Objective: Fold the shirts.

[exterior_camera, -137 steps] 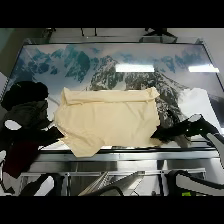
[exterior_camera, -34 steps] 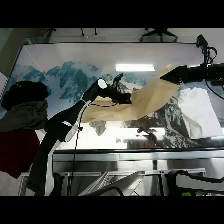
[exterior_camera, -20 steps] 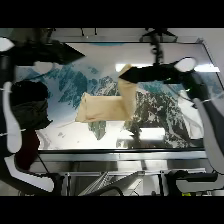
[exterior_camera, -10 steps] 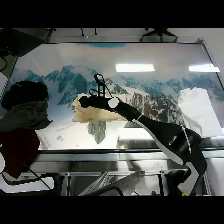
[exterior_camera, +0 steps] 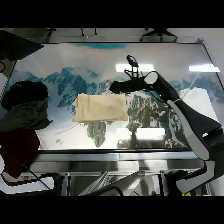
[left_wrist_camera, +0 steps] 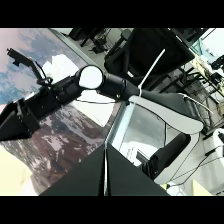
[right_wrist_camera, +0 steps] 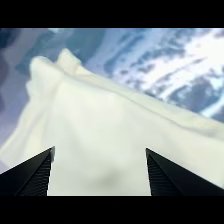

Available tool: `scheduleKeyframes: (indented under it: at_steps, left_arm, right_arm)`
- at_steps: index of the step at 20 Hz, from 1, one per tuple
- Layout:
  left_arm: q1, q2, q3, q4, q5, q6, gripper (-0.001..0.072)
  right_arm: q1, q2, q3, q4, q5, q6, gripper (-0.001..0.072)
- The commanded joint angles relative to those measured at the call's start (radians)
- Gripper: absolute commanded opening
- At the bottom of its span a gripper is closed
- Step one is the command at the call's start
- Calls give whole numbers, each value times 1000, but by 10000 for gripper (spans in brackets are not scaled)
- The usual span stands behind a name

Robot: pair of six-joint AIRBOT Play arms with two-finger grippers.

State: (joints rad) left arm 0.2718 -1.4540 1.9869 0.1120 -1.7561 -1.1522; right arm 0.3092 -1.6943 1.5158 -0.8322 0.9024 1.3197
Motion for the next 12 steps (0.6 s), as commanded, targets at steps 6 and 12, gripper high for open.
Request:
scheduleKeyframes:
  at_steps: [6, 12]
  left_arm:
    - [1, 1, 0, 1, -17, 0, 15]
    - [1, 0, 0, 1, -18, 1, 15]
  right_arm:
    - [-95, -85, -46, -117, 172, 109, 644]
    - [-30, -199, -46, 2, 168, 56, 643]
